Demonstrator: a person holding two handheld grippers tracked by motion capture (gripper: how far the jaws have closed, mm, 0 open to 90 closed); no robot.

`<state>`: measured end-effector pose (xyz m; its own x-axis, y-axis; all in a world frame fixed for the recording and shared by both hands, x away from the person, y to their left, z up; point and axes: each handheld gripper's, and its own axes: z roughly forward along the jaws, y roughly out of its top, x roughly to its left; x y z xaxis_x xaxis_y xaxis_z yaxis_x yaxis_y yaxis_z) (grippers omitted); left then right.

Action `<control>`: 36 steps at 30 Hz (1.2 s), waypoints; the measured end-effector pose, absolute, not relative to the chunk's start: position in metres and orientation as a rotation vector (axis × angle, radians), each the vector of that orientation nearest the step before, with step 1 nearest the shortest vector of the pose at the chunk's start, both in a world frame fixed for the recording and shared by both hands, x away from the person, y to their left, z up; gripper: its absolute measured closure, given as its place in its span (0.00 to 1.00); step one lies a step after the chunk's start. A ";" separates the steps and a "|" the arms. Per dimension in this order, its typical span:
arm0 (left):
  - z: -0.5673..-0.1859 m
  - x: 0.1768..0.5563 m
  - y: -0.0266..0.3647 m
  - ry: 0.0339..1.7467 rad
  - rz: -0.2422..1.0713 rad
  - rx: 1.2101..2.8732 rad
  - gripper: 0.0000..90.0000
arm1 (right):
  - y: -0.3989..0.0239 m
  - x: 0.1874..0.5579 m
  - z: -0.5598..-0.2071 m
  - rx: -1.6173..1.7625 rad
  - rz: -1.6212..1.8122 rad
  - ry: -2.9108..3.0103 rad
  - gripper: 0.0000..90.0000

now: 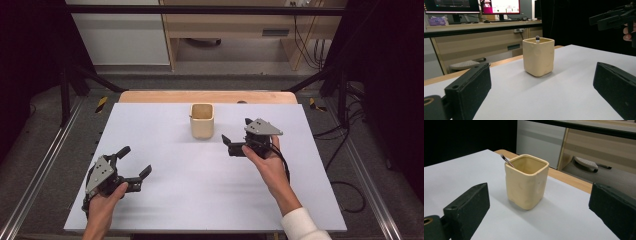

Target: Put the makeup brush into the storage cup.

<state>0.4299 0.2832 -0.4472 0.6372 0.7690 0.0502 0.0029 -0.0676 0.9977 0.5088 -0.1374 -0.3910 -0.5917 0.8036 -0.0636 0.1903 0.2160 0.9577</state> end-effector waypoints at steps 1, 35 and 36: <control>-0.447 0.430 0.283 0.672 0.714 1.522 0.01 | -0.139 0.508 -0.392 0.912 1.392 1.923 0.04; -0.447 0.430 0.286 0.675 0.720 1.516 0.01 | -0.171 0.489 -0.400 0.953 1.396 1.845 0.05; -0.447 0.430 0.286 0.675 0.720 1.515 0.01 | -0.172 0.489 -0.400 0.953 1.395 1.842 0.05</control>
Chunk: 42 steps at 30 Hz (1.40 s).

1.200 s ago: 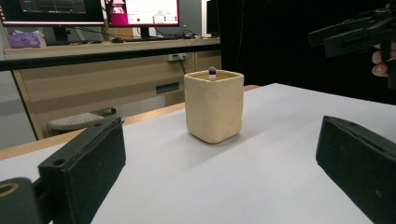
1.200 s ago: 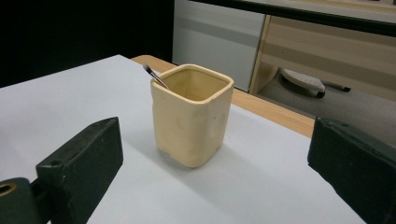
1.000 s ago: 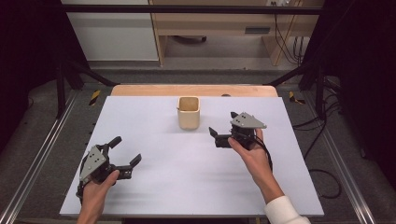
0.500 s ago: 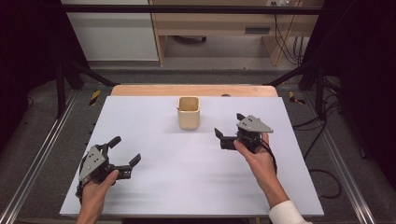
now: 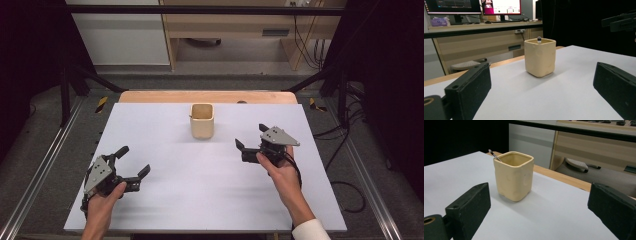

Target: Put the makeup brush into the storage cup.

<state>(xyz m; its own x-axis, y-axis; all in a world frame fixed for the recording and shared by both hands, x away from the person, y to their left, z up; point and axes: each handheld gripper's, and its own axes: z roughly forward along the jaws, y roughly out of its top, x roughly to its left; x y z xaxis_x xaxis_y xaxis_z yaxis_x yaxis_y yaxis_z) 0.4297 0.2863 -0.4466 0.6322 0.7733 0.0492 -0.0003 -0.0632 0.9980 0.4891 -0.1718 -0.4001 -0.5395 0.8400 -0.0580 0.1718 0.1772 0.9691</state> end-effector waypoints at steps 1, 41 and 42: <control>-0.447 0.430 0.286 0.675 0.720 1.515 0.01 | -0.173 0.489 -0.400 0.954 1.395 1.842 0.05; -0.445 0.427 0.286 0.665 0.724 1.515 0.01 | -0.229 0.462 -0.426 1.006 1.370 1.748 0.07; -0.445 0.427 0.287 0.665 0.725 1.515 0.01 | -0.231 0.461 -0.427 1.007 1.372 1.745 0.07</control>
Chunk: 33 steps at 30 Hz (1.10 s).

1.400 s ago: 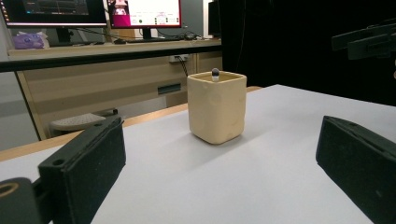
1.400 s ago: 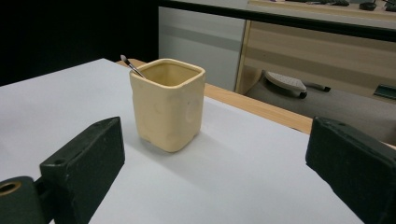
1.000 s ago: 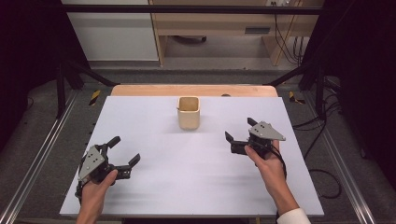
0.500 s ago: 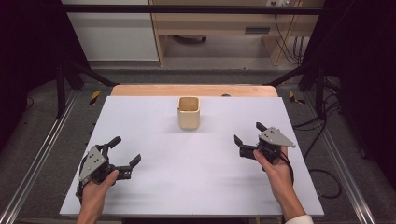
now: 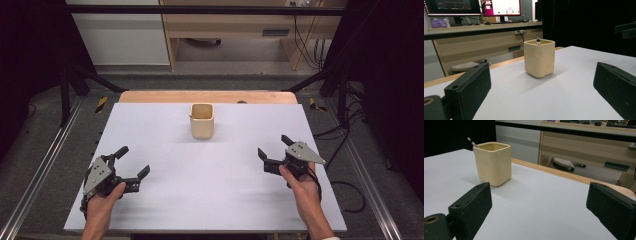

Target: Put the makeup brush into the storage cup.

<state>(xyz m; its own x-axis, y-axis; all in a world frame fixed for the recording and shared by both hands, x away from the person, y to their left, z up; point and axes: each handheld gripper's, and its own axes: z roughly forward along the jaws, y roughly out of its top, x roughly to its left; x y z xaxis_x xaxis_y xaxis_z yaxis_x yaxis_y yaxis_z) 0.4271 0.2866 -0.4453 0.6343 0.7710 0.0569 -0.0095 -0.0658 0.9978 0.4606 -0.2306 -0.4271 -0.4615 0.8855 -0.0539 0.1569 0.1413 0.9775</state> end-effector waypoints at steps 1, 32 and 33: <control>-0.445 0.427 0.287 0.665 0.725 1.516 0.01 | -0.232 0.459 -0.428 1.008 1.375 1.744 0.07; -0.442 0.405 0.292 0.632 0.704 1.555 0.00 | -0.253 0.419 -0.456 0.935 1.466 1.706 0.03; -0.442 0.404 0.292 0.632 0.701 1.552 0.00 | -0.253 0.418 -0.457 0.934 1.473 1.704 0.03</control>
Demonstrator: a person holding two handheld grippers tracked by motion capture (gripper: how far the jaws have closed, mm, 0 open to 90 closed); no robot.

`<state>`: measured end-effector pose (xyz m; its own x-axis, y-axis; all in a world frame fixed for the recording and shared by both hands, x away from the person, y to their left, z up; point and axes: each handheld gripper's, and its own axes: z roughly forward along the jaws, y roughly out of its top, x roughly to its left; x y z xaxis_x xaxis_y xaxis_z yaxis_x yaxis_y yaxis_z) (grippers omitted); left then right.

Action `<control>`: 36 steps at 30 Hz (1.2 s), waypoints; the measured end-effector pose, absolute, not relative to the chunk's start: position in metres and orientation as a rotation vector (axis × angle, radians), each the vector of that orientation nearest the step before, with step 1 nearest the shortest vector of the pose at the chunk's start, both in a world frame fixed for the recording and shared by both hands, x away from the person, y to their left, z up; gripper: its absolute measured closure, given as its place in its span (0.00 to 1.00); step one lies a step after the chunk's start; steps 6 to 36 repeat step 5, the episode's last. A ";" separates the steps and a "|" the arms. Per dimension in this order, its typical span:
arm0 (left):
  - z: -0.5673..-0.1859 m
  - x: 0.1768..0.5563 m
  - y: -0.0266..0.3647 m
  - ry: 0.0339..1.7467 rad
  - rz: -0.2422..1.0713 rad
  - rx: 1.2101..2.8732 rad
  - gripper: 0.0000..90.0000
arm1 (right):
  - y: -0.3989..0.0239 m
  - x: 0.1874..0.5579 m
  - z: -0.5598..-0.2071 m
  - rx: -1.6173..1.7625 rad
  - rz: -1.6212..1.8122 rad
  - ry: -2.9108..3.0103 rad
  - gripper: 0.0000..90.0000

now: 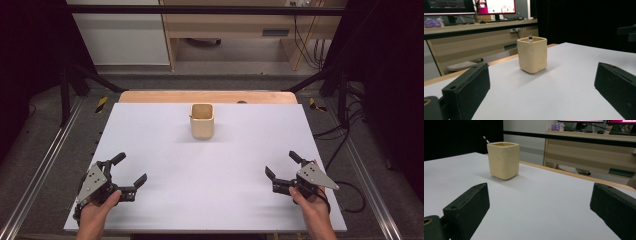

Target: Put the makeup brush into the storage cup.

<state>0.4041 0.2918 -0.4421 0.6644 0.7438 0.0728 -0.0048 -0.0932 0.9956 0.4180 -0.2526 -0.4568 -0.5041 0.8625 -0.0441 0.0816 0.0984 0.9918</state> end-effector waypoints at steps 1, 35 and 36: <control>-0.442 0.403 0.292 0.637 0.699 1.543 0.00 | -0.252 0.417 -0.457 0.935 1.477 1.704 0.03; -0.441 0.404 0.294 0.639 0.708 1.538 0.00 | -0.252 0.417 -0.457 0.920 1.493 1.696 0.03; -0.441 0.404 0.294 0.639 0.708 1.538 0.00 | -0.252 0.417 -0.457 0.920 1.493 1.696 0.03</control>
